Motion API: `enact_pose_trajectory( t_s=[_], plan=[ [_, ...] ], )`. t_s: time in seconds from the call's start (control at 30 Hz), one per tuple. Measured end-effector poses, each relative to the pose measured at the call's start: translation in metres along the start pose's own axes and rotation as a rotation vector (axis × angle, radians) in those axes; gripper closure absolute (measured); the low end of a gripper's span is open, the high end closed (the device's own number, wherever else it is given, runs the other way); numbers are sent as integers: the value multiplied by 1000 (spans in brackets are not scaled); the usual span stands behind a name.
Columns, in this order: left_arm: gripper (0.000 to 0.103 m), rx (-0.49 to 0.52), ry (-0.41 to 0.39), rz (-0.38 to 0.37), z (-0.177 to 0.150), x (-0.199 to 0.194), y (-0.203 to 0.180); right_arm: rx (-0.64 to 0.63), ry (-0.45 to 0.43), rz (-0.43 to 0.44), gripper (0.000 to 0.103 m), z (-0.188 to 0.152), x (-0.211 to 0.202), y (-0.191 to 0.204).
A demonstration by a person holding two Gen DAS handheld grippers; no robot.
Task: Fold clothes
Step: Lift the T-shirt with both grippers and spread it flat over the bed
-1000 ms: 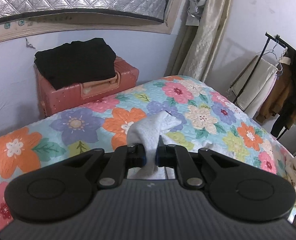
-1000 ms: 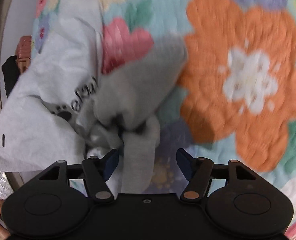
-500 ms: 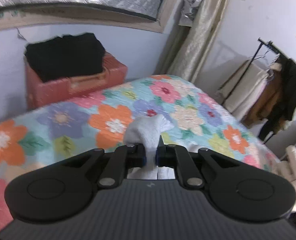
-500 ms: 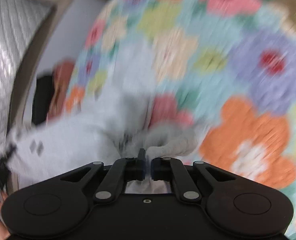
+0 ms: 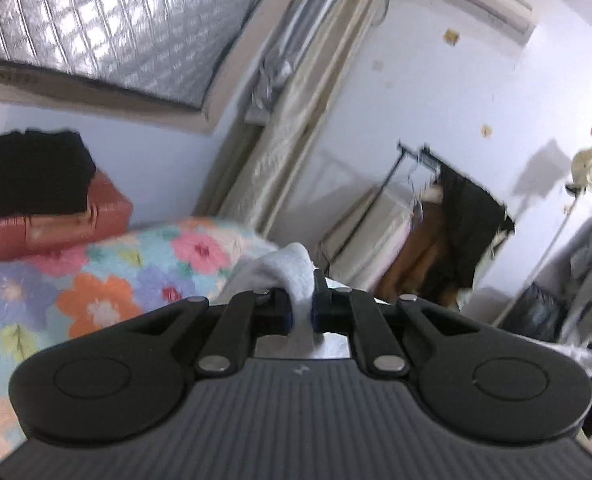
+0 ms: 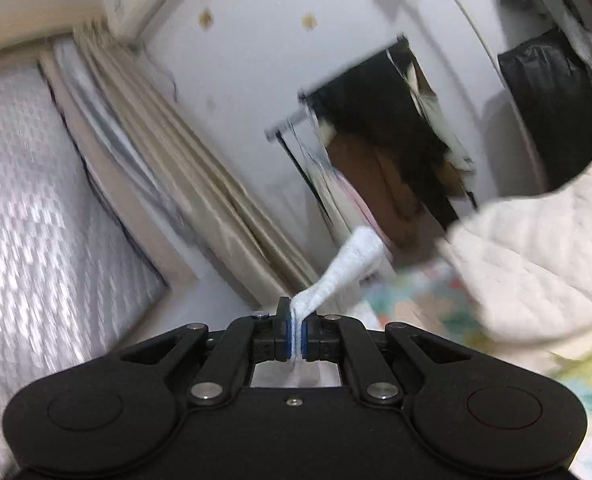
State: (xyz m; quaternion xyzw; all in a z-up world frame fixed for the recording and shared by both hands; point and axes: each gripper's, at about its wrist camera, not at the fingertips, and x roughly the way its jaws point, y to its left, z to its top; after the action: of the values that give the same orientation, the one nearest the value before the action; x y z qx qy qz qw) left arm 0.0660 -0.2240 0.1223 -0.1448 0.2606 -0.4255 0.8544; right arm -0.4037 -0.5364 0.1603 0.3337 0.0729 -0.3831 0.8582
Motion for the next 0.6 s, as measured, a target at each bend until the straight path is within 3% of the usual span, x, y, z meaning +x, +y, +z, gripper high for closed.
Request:
enact_pose_trajectory(
  t_s=[0.1,0.2,0.4,0.47,0.6],
  plan=[
    [96,82,141,-6,-16,2,10,82,192,-17,96,-50,9,-52],
    [96,150,196,11,-46,0,34,150,311,-12,96,-134,22,-96],
    [96,178,322,109,-112,5,71,168,575,25,96,-290,37,-119],
    [96,168,327,114,-110,1,75,188,610,49,96,-301,37,-116],
    [96,140,228,91,-78,-32,71,91,587,207,96,-262,34,-91]
  ],
)
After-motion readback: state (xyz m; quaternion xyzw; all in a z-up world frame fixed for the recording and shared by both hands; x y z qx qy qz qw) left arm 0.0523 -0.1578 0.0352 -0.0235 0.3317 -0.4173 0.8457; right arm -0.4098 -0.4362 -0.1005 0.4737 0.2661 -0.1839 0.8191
